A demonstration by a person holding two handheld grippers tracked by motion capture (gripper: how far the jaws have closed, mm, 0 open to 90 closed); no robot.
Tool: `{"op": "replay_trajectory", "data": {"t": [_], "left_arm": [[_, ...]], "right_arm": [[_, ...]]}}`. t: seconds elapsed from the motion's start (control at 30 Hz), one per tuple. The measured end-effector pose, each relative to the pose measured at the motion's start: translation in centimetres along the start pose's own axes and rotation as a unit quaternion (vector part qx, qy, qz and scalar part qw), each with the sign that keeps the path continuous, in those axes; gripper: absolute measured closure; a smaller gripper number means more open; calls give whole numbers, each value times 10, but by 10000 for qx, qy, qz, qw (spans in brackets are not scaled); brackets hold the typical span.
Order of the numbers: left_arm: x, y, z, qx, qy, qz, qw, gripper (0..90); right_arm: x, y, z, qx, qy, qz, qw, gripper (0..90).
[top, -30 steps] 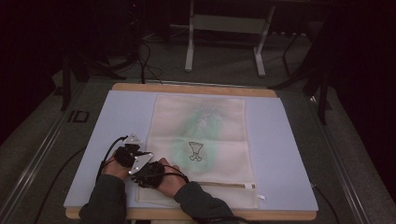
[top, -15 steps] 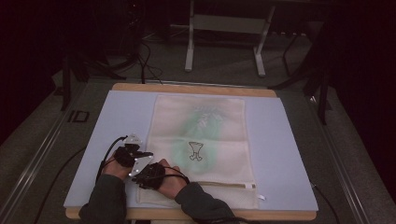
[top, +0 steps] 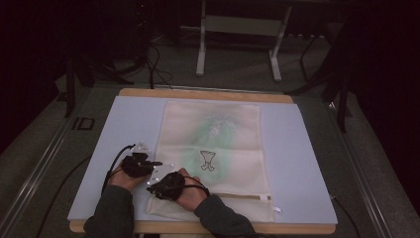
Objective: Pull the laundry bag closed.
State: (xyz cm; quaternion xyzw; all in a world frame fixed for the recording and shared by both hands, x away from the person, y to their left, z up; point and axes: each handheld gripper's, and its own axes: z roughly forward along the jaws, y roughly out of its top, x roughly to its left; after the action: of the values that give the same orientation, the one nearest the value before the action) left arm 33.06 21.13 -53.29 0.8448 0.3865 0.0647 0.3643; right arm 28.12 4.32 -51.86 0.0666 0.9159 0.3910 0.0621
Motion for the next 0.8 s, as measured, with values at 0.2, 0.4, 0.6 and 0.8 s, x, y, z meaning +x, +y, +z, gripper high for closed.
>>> {"op": "replay_trajectory", "data": {"t": [0.2, 0.4, 0.6, 0.8], "left_arm": [[0, 0, 0, -5, -1, -21, 10000, 891], [0, 0, 0, -5, -17, -25, 10000, 890], [0, 0, 0, -9, -20, -26, 10000, 890], [0, 0, 0, -3, -14, -28, 10000, 888]], "right_arm": [[-2, -8, -13, -114, 72, 66, 9999, 814], [-1, -14, -12, -57, 89, 119, 9999, 813], [-3, -17, -8, 115, 193, 94, 9997, 805], [-6, -17, -4, 298, 356, 214, 9987, 780]]}}
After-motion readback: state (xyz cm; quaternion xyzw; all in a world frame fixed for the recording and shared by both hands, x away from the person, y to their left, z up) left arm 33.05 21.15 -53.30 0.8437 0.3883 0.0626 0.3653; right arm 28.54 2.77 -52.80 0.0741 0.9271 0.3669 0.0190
